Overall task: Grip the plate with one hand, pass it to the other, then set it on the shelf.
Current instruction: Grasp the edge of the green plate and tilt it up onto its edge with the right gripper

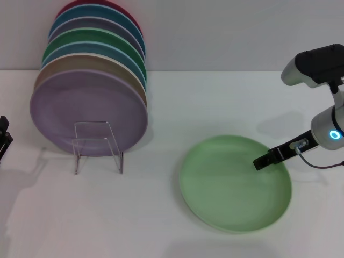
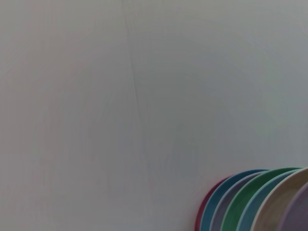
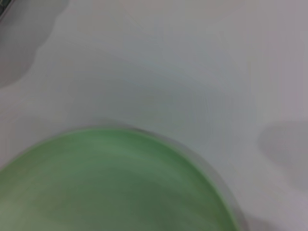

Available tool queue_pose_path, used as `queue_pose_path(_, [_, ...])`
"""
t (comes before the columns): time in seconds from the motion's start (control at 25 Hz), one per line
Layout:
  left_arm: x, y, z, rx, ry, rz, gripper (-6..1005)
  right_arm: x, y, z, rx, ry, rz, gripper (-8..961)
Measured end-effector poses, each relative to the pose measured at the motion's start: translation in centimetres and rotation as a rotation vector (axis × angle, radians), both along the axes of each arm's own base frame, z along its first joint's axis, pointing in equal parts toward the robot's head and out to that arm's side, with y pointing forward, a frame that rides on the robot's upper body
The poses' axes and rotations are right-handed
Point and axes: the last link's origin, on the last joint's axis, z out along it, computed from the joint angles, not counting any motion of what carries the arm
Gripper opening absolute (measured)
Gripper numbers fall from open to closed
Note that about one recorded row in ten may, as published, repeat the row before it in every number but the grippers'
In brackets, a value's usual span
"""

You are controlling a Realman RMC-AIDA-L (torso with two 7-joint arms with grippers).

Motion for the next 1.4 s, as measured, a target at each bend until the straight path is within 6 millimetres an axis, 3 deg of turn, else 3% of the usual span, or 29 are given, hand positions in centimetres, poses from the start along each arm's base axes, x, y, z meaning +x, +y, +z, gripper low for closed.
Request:
queue_pose_path(0.32, [0.0, 0.1, 0.0, -0.001, 0.001, -0.001, 859, 0.2, 0.2, -1.2, -0.034, -0.027, -0.003, 675])
queue_pose_path(0.76, [0.0, 0.3, 0.3, 0.015, -0.001, 0.002, 860, -0.5, 0.2, -1.7, -0.047, -0.025, 0.029, 516])
queue_pose_path(1.32, [0.1, 0.5, 0.4, 0.022, -0.002, 0.001, 859, -1.3, 0.3, -1.4, -0.036, -0.012, 0.054, 168])
queue_pose_path(1.4, [0.1, 0.5, 0.4, 0.022, -0.002, 0.001, 859, -1.4, 0.3, -1.4, -0.036, -0.012, 0.056, 77])
